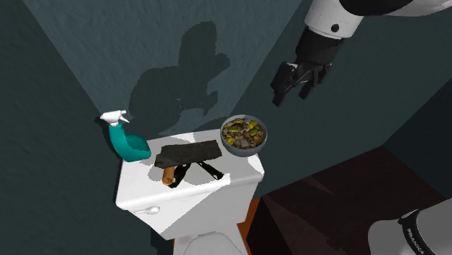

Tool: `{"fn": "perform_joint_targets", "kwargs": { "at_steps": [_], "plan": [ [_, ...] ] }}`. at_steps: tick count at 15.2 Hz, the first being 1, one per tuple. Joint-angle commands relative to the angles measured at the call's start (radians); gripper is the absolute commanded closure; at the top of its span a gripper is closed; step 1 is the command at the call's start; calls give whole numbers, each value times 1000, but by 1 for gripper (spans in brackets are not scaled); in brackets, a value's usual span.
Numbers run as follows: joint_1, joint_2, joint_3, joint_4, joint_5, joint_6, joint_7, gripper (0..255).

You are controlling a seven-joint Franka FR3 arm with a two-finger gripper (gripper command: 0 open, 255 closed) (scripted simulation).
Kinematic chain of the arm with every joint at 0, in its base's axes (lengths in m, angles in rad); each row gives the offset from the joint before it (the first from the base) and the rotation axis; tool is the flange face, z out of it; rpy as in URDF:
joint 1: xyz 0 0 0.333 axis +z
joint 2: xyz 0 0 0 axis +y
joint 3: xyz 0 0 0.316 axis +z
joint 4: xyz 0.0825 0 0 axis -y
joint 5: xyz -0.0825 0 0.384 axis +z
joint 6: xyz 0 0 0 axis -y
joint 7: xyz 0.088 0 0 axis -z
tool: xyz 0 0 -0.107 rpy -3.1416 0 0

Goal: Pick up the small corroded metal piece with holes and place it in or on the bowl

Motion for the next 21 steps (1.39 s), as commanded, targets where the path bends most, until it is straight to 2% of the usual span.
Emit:
{"fn": "perform_joint_targets", "kwargs": {
  "at_steps": [1, 10, 16, 21],
  "plan": [
    [23, 54, 14, -24, 29, 86, -21, 0],
    [125, 414, 69, 20, 164, 427, -140, 0],
    [171, 673, 116, 120, 259, 606, -245, 0],
    [188, 886, 164, 235, 295, 723, -314, 0]
  ]
}}
